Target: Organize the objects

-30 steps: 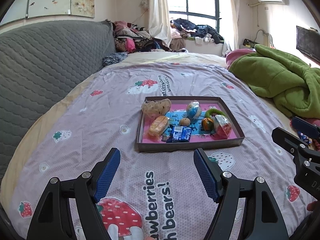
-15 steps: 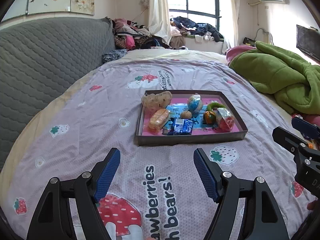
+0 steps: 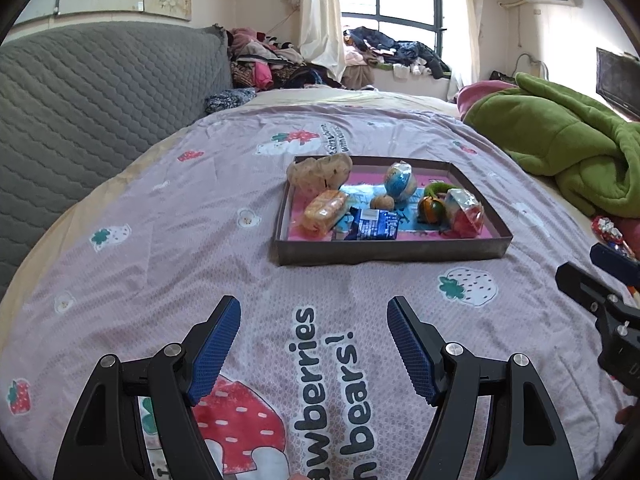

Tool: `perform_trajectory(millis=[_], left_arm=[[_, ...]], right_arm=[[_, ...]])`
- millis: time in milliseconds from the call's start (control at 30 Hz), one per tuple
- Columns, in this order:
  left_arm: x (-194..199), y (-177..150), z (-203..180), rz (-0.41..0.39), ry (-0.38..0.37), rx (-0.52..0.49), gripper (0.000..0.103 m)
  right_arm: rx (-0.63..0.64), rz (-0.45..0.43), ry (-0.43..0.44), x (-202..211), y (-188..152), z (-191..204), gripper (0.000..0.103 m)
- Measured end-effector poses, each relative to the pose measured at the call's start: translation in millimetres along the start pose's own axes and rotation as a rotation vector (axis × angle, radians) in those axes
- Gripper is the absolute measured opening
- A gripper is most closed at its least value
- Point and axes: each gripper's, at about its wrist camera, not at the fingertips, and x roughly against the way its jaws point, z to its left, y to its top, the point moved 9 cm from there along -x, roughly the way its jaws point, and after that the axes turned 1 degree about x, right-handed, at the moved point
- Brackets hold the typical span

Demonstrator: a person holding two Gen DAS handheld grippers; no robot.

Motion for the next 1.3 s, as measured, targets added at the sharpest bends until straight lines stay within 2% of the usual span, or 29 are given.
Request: perform_trajectory(millis=[300,1300], left_arm=[[-16.3,-17.9,0.1,0.018,-0.019,-0.001,0.077],[-24.6,-26.1,2.0,0.037,-0.021,0.006,0.077]], right_arm=[[0.006,0.014,0.001,-16.4,-22.9,2.6,0.067],[-0.022,0.032,-0.008,-25.0,-29.5,-6.2,0.067]])
